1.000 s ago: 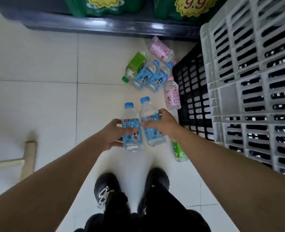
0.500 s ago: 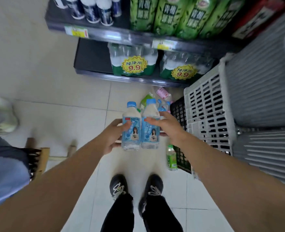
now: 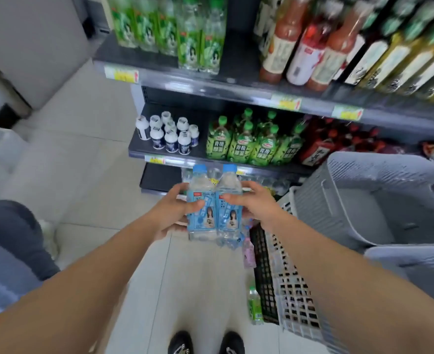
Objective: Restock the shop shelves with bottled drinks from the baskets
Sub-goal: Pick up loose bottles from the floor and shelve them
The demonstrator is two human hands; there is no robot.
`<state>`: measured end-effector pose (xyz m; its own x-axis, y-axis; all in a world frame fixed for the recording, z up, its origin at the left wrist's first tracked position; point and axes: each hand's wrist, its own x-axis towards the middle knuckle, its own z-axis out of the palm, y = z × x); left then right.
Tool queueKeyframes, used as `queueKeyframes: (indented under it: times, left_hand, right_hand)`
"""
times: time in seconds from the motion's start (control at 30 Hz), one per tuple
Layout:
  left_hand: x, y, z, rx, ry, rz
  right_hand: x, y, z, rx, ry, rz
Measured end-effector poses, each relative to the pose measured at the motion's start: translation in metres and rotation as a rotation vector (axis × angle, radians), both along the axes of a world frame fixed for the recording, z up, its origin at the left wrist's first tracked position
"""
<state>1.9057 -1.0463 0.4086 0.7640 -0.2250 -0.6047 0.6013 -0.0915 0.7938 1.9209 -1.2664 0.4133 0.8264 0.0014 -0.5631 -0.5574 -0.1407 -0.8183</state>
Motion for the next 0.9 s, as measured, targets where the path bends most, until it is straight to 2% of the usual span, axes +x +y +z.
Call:
queueKeyframes:
  times: [0.13,0.37,0.77,0.9]
  left_hand:
    - [0.012,0.001,0.046,-0.04,-0.081,0.025]
    - [0.032,-0.007,0.115,-0.073,-0.214,0.103]
    - [0.071,-0.02,0.236,0.037,-0.564,0.214]
    - [0.086,-0.016,0.275,0.021,-0.635,0.227]
  right_hand:
    - [0.013,0.0,0.049,0.039,-0.053,0.024]
    - [0.038,-0.007,0.123,-0.021,-0.197,0.094]
    - [0.08,-0.022,0.249,-0.041,-0.472,0.13]
    - [0.096,-0.018,0.282,-0.074,-0.569,0.111]
